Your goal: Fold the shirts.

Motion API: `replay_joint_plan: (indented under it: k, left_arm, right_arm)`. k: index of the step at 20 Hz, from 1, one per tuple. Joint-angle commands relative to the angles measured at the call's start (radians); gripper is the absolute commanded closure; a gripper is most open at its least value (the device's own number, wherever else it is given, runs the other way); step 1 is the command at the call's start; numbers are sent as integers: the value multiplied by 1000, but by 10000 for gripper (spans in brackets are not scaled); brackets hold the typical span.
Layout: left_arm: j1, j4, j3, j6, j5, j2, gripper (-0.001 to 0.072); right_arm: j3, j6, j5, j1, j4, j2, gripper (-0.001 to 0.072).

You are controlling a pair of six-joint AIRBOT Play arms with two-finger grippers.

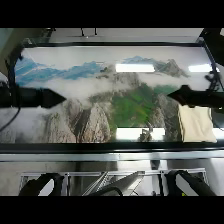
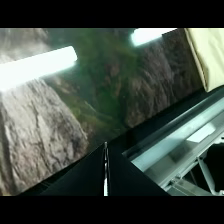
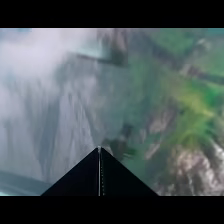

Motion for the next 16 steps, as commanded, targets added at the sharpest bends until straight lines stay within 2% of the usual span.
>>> replay_joint_plan:
  k: [1, 6, 9, 16]
  left_arm:
    - [2, -2, -295, 48, 32, 204, 694]
    - [2, -9, -364, 50, 32, 288, 694]
    - [2, -9, -364, 49, 24, 292, 693]
    - [2, -9, -364, 49, 25, 291, 694]
  right_arm:
    - [-74, 56, -82, 230, -129, 34, 683]
    - [-77, 63, -66, 250, -135, 34, 683]
    - [-77, 63, -10, 250, -132, 34, 682]
    - [-77, 63, -9, 250, -132, 34, 682]
